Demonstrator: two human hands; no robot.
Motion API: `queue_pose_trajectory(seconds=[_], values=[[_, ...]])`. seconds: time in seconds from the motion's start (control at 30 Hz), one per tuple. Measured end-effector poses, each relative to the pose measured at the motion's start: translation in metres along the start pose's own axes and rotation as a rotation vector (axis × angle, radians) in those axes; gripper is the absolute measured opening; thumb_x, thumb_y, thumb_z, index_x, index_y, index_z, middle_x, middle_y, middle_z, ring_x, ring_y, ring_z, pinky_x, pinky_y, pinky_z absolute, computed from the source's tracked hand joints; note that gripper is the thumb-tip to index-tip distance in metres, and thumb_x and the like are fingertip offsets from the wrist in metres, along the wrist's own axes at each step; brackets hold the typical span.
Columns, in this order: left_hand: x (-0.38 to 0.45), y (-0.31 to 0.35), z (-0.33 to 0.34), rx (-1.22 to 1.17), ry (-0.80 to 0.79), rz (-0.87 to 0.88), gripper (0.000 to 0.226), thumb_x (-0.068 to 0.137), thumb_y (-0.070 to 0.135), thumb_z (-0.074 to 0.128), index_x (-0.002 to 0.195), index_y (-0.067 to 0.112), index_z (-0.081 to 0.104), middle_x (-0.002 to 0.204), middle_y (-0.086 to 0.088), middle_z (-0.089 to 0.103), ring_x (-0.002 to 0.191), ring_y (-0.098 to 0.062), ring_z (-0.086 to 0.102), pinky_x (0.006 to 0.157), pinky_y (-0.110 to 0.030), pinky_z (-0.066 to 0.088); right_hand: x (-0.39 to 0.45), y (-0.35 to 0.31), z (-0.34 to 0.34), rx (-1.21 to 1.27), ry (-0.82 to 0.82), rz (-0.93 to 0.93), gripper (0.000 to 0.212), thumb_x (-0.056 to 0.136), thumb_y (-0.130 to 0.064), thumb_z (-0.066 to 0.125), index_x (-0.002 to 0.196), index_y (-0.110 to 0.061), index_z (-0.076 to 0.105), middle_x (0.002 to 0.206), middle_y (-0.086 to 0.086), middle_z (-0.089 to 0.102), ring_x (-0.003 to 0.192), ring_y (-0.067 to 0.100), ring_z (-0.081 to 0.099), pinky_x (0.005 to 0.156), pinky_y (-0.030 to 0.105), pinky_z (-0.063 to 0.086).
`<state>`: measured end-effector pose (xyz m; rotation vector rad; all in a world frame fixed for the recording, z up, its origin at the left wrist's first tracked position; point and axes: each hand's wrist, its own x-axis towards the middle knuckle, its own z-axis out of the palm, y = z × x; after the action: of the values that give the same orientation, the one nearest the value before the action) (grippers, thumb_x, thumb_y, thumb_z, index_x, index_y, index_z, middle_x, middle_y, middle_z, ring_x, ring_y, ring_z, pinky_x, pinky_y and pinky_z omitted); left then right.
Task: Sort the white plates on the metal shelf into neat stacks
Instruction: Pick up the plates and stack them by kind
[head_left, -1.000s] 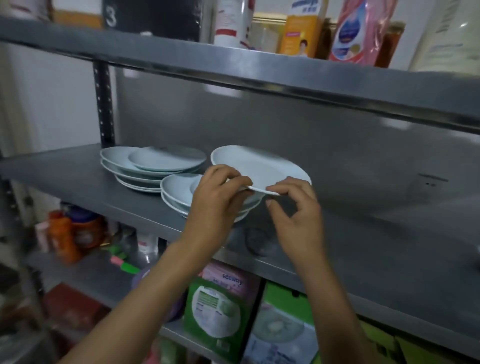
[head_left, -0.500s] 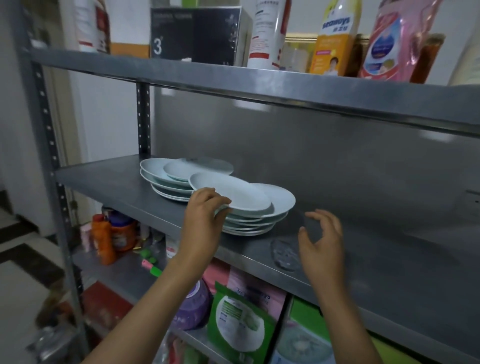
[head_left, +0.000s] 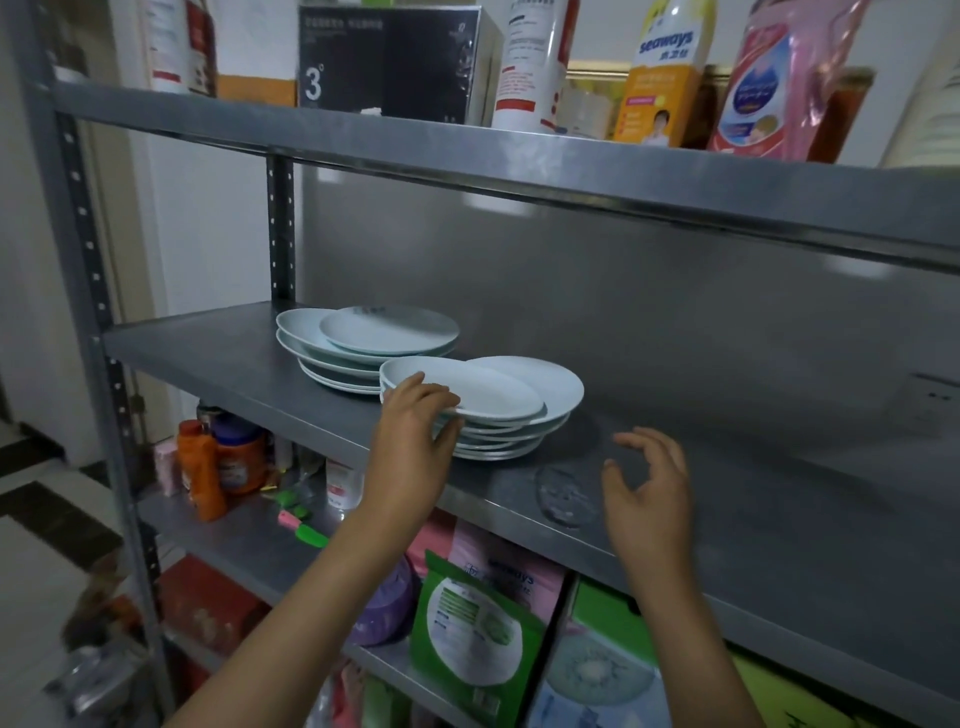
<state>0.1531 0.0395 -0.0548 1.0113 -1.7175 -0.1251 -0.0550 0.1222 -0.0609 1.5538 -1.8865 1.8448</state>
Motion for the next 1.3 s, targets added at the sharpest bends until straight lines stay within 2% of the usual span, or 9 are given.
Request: queue_pose_trajectory(seconds=[0.07,0.17,0.43,0.57,0.83,0.93,1.03,1.2,1.3], values=[[-0.001,0.004,-0.002,0.086,-0.026,0.0,0.033,0.08,0.011,0.07,0.113,0.01,0.067,0.121,-0.006,0.064,0.134,-0.028,0.039,0.113,-0.052,0.024,-0.002,0.001,-0.005,-0.002,0.002,0.008,0.026,0.083,0.002,0.061,0.095,-0.02,0.062,0.118,-0.003,0.051,0.112,0.011,0.049,0.091,0.01,0.028],[-0.008,0.019,-0.003,0.171,-0.016,0.088,0.041,0.08,0.012,0.069,0.12,0.012,0.062,0.133,-0.006,0.056,0.14,-0.029,0.03,0.117,-0.048,0.005,-0.005,0.006,-0.017,-0.041,0.016,0.03,0.023,0.084,0.001,0.061,0.098,-0.016,0.065,0.12,-0.002,0.052,0.111,0.008,0.048,0.093,0.015,0.032],[-0.031,0.077,0.039,-0.055,-0.102,0.312,0.04,0.084,-0.002,0.06,0.122,0.008,0.06,0.138,-0.008,0.051,0.141,-0.03,0.026,0.117,-0.049,0.015,-0.013,0.023,-0.058,-0.166,0.031,0.04,0.02,0.086,-0.003,0.06,0.102,-0.016,0.063,0.12,-0.002,0.049,0.117,0.011,0.045,0.098,0.016,0.031],[-0.048,0.103,0.073,-0.104,-0.186,0.352,0.044,0.081,-0.005,0.06,0.123,0.008,0.061,0.14,-0.011,0.05,0.141,-0.029,0.027,0.116,-0.05,0.018,-0.013,0.04,-0.091,-0.226,0.056,0.038,0.022,0.085,-0.004,0.061,0.102,-0.017,0.062,0.123,0.0,0.05,0.12,0.016,0.048,0.102,0.025,0.036],[-0.06,0.209,0.167,-0.292,-0.339,0.474,0.041,0.086,0.002,0.05,0.124,0.011,0.06,0.14,-0.011,0.05,0.14,-0.03,0.03,0.113,-0.053,0.024,0.008,0.101,-0.212,-0.472,0.237,0.094,0.027,0.078,-0.01,0.054,0.102,-0.012,0.068,0.119,0.009,0.062,0.115,0.029,0.054,0.102,0.023,0.031],[-0.073,0.249,0.202,-0.347,-0.394,0.508,0.037,0.088,0.003,0.053,0.122,0.011,0.062,0.14,-0.011,0.05,0.139,-0.032,0.031,0.112,-0.055,0.025,0.017,0.127,-0.264,-0.564,0.329,0.101,0.032,0.076,-0.006,0.055,0.104,-0.008,0.07,0.121,0.014,0.065,0.114,0.032,0.055,0.105,0.039,0.039],[-0.089,0.283,0.233,-0.387,-0.464,0.512,0.035,0.088,0.013,0.051,0.121,0.012,0.064,0.139,-0.009,0.051,0.138,-0.03,0.032,0.112,-0.055,0.026,0.023,0.153,-0.312,-0.651,0.392,0.184,0.037,0.078,-0.001,0.058,0.113,-0.007,0.068,0.128,0.015,0.062,0.119,0.036,0.052,0.104,0.044,0.041],[-0.11,0.321,0.269,-0.415,-0.559,0.515,0.04,0.091,0.032,0.044,0.12,0.014,0.064,0.137,-0.007,0.052,0.136,-0.028,0.035,0.106,-0.057,0.033,0.041,0.189,-0.37,-0.78,0.323,0.438,0.052,0.086,-0.005,0.058,0.137,-0.011,0.049,0.149,0.012,0.042,0.138,0.035,0.031,0.114,0.048,0.025],[-0.115,0.334,0.284,-0.424,-0.611,0.49,0.038,0.09,0.032,0.048,0.123,0.017,0.062,0.139,-0.006,0.051,0.137,-0.027,0.035,0.105,-0.056,0.035,0.05,0.206,-0.392,-0.856,0.25,0.523,0.051,0.088,-0.011,0.055,0.137,-0.022,0.05,0.153,0.002,0.036,0.142,0.03,0.026,0.116,0.049,0.018]])
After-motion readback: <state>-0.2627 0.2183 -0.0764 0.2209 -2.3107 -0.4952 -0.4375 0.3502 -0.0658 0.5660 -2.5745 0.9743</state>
